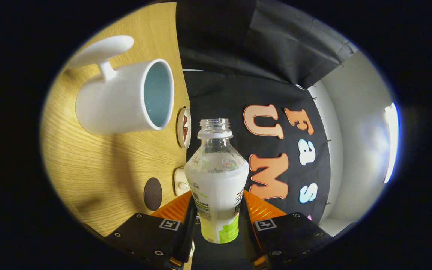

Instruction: Take the bottle from table, then pour the juice into the cup, finally place the bottle on the coaster

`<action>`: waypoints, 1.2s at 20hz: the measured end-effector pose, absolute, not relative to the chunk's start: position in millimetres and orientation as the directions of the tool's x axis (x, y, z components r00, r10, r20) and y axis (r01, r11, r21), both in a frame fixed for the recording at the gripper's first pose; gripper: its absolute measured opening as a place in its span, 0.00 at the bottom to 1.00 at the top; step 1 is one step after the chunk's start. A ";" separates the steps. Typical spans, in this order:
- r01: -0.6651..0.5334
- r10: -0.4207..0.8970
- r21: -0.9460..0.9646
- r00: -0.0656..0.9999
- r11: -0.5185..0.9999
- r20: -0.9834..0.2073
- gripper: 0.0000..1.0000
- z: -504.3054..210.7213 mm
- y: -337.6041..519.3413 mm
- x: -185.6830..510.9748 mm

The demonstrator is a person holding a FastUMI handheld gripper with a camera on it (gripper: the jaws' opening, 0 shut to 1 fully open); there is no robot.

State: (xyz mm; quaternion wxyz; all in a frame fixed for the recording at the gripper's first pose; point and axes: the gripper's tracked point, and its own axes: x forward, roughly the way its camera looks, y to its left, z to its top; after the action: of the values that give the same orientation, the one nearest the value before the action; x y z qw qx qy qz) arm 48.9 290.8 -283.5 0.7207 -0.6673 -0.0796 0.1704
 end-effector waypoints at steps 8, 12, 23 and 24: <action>-0.094 0.372 -0.995 0.923 -0.037 -0.101 0.57 -283.1 292.2 49.3; -0.091 0.373 -0.995 0.922 -0.050 -0.104 0.57 -283.1 293.5 49.6; -0.065 0.383 -0.993 0.919 -0.098 -0.098 0.57 -282.7 292.5 48.4; -0.063 0.383 -0.993 0.919 -0.102 -0.097 0.57 -282.4 290.3 46.7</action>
State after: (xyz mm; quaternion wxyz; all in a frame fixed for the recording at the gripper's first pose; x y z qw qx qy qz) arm 46.7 290.3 -282.4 0.6609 -0.7230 -0.1106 0.1684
